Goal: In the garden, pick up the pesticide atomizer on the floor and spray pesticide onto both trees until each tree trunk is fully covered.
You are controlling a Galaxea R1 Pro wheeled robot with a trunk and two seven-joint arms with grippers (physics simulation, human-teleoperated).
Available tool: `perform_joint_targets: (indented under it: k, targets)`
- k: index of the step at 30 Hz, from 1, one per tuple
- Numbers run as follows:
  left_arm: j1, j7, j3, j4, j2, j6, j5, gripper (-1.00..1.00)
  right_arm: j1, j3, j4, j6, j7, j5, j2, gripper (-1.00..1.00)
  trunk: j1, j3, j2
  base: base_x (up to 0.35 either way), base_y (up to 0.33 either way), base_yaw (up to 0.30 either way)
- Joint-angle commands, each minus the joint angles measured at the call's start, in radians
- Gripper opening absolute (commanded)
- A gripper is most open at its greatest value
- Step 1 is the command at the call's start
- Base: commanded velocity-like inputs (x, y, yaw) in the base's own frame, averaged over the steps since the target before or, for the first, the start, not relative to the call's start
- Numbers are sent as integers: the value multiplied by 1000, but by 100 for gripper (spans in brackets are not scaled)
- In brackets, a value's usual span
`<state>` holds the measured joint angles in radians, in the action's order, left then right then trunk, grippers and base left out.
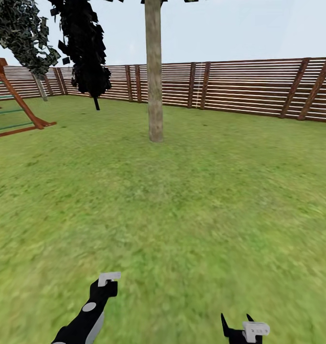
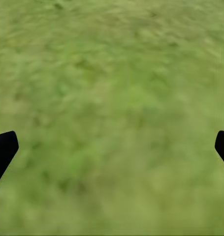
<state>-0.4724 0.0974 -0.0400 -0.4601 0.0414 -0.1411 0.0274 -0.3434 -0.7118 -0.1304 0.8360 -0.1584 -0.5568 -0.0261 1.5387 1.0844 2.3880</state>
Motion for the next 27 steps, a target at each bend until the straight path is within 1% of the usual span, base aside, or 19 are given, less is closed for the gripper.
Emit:
perform_joint_targets:
  k: [1, 27]
  targets:
    - [0, 0, 0, 0, 0, 0, 0, -100, 0, 0, 0, 0, 0, 0, 0, 100, 0, 0, 0, 340, 0, 0]
    - [0, -1, 0, 0, 0, 0, 0, -100, 0, 0, 0, 0, 0, 0, 0, 100, 0, 0, 0, 340, 0, 0]
